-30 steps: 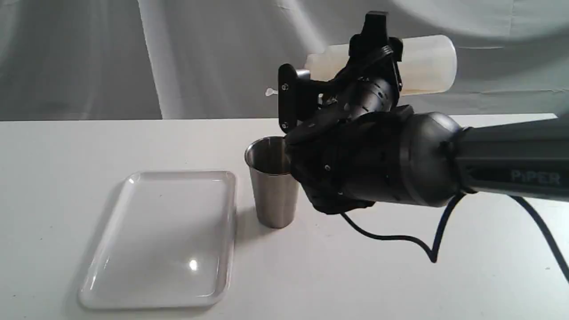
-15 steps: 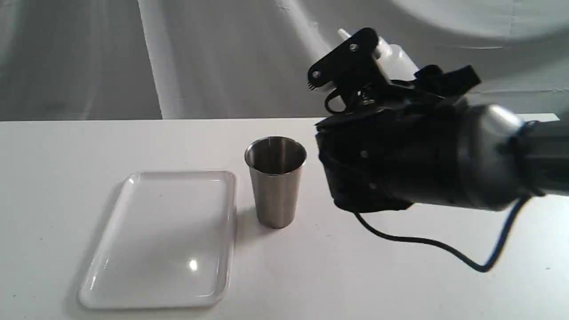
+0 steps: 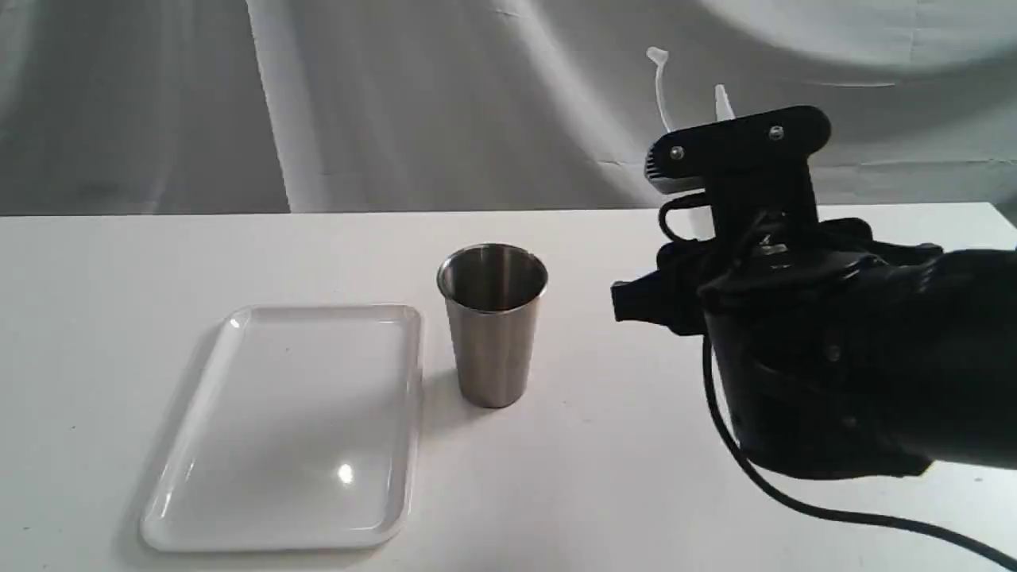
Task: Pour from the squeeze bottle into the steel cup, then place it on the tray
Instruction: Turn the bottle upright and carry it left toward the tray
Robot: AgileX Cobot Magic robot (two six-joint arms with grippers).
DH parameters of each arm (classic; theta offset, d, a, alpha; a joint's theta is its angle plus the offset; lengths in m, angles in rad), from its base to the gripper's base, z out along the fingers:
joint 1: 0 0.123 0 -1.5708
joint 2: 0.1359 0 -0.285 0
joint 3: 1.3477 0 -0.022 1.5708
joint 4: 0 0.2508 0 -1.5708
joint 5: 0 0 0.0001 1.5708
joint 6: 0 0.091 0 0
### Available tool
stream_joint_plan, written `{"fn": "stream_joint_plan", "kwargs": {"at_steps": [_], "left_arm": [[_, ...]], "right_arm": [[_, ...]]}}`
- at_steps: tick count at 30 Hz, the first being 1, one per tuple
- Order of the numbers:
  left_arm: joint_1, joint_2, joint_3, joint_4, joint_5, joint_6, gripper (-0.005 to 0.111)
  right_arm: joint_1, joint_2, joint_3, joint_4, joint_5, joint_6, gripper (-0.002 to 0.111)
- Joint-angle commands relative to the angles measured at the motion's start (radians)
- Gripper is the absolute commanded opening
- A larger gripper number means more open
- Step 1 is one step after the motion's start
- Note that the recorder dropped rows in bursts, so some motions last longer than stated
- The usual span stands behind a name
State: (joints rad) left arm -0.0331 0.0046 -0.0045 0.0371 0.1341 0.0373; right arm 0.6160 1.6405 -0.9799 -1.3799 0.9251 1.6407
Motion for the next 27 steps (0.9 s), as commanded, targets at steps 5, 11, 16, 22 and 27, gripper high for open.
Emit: {"fn": "stream_joint_plan", "kwargs": {"at_steps": [5,11,16,22,27], "left_arm": [[-0.005,-0.005,0.004,0.003,-0.002,-0.003,0.008],[-0.005,-0.005,0.004,0.003,-0.002,-0.003,0.008],[-0.005,-0.005,0.004,0.003,-0.002,-0.005,0.008],[-0.005,-0.005,0.004,0.003,-0.002,-0.005,0.008],[-0.005,-0.005,0.004,0.003,-0.002,-0.003,0.008]], "right_arm": [[0.001,-0.074,-0.001,-0.103,-0.105,0.006,0.03],[0.001,-0.078,-0.099,-0.085,-0.191,-0.183,0.03],[0.001,-0.078,-0.2,-0.021,-0.363,-0.296,0.03],[0.001,-0.027,-0.311,0.148,-0.518,-0.546,0.03],[0.001,0.06,-0.386,0.246,-0.647,-0.632,0.03]]}}
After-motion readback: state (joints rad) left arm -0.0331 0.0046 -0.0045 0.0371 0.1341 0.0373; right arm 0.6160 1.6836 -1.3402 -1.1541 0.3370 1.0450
